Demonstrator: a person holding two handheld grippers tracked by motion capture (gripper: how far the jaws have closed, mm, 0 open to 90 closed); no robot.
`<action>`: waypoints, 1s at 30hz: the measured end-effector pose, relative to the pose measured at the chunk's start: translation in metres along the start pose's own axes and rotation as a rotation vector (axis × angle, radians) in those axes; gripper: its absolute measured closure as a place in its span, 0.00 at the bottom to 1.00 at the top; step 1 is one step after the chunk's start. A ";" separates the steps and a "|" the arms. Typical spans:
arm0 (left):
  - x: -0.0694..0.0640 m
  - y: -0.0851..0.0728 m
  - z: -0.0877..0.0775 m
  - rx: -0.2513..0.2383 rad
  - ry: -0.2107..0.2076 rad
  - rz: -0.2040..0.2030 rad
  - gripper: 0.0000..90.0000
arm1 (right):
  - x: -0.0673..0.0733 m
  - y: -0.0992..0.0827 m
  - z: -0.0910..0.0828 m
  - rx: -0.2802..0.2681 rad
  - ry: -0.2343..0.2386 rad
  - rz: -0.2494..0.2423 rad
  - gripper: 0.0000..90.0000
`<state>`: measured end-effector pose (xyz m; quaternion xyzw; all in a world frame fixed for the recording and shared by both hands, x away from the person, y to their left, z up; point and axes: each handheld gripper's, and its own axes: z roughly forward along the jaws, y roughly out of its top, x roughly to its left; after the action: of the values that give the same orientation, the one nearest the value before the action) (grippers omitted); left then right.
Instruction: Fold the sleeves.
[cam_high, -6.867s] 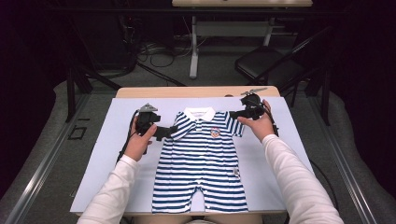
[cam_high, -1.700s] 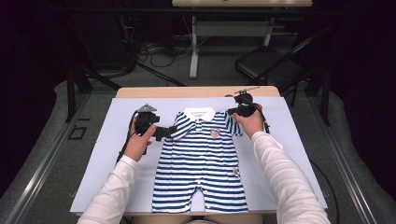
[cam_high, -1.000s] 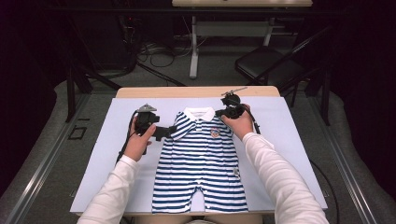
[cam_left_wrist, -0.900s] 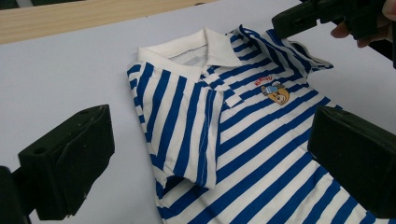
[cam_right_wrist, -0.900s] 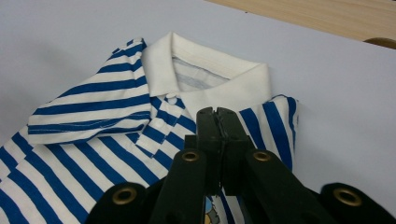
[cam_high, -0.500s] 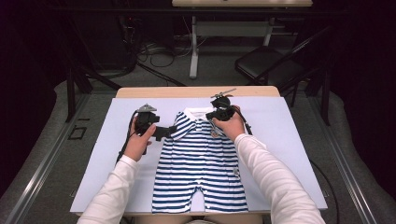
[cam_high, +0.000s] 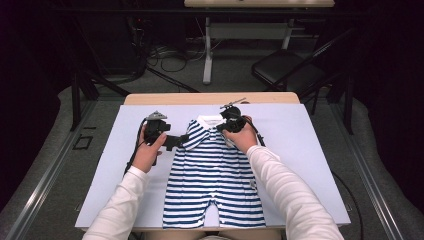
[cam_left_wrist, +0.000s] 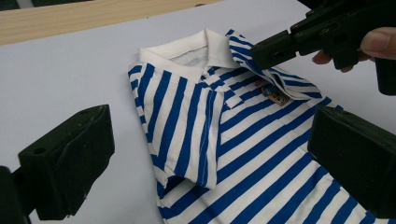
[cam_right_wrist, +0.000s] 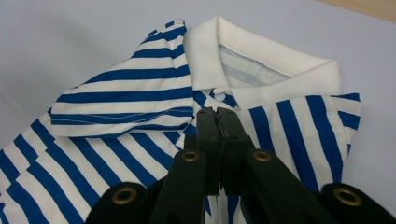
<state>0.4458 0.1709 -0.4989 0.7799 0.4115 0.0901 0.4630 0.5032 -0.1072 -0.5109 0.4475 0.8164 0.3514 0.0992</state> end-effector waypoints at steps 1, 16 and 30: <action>0.000 0.000 0.000 0.001 0.000 -0.001 0.01 | 0.000 0.000 0.001 0.001 -0.001 0.002 0.99; 0.000 0.000 0.000 0.003 -0.002 0.002 0.01 | 0.005 -0.006 0.016 0.037 -0.023 -0.007 0.99; 0.000 0.000 0.000 0.003 -0.001 -0.004 0.01 | 0.008 -0.010 0.027 0.057 -0.039 -0.015 0.99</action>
<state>0.4458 0.1712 -0.4991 0.7798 0.4130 0.0882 0.4620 0.5055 -0.0913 -0.5361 0.4506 0.8274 0.3183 0.1052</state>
